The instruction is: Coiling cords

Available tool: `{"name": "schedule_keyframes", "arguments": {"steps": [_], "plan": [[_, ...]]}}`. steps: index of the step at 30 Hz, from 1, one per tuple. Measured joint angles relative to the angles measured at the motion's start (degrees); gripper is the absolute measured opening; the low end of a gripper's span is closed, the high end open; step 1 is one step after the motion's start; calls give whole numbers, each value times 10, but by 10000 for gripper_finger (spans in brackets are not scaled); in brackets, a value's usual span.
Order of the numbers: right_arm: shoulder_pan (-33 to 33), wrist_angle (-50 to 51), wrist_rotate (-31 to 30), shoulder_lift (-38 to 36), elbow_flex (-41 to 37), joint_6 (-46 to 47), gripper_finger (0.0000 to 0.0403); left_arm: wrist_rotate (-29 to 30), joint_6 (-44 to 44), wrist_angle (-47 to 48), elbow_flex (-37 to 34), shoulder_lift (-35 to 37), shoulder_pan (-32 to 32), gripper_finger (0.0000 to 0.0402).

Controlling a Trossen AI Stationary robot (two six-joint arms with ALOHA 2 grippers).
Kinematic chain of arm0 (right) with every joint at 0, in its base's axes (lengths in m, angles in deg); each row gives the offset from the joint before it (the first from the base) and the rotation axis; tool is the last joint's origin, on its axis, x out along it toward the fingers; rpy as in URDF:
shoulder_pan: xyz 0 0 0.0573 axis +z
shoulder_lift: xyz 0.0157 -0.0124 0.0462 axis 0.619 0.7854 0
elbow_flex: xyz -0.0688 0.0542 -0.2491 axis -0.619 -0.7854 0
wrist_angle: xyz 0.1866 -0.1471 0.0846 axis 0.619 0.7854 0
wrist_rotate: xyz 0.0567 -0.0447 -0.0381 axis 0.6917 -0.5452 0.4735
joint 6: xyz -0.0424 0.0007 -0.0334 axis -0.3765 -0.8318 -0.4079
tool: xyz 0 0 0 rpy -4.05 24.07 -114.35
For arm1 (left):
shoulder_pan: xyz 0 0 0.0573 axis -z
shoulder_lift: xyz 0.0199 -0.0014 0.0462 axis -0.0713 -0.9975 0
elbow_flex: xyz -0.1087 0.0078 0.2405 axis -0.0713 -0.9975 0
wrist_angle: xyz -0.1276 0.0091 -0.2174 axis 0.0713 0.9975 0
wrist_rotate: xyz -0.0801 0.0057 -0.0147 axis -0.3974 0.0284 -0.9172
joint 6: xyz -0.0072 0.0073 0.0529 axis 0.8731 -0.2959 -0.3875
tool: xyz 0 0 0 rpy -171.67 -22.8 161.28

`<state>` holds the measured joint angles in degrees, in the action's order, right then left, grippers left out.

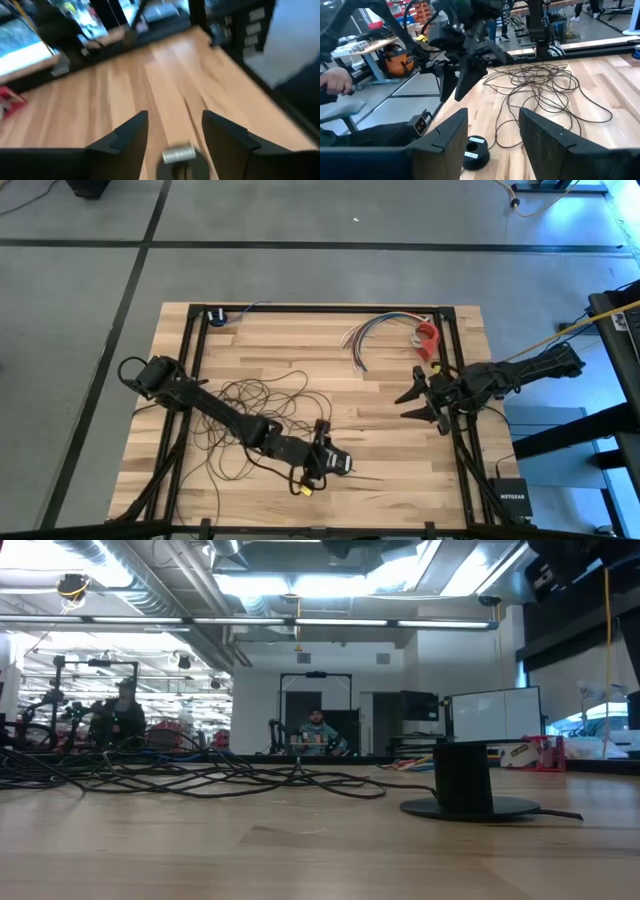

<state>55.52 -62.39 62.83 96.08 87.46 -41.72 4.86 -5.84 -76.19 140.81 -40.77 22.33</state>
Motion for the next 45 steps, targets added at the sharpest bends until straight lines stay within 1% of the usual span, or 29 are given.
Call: {"name": "schedule_keyframes", "arguments": {"steps": [3,6,9,11,13,15,20,23,31,38,42,45], "plan": [[0,8,-12,0,0,-4,182,0,19,54,0,-1,9,183],[0,21,-34,0,0,-14,182,15,20,68,0,-15,22,177],[0,24,-54,0,0,-16,182,33,-13,62,-1,-44,32,171],[0,23,-58,0,0,-17,182,68,-32,64,-1,-63,40,168],[0,23,-59,0,0,-17,182,103,-54,60,-1,-82,45,165],[0,24,-59,0,0,-17,182,125,-72,49,-1,-101,49,162],[0,24,-64,0,0,-17,182,152,-116,-8,-1,-136,53,157],[0,24,-73,0,0,-17,182,170,-144,-21,-1,-149,53,153],[0,24,-75,0,0,-18,182,193,-158,-41,-1,-152,45,142],[0,24,-75,0,0,-29,182,179,-156,-46,-1,-152,38,129],[0,24,-75,0,0,-29,182,178,-151,-48,-1,-152,35,111],[0,24,-75,0,0,-29,182,175,-139,-60,-1,-152,31,88]]}}
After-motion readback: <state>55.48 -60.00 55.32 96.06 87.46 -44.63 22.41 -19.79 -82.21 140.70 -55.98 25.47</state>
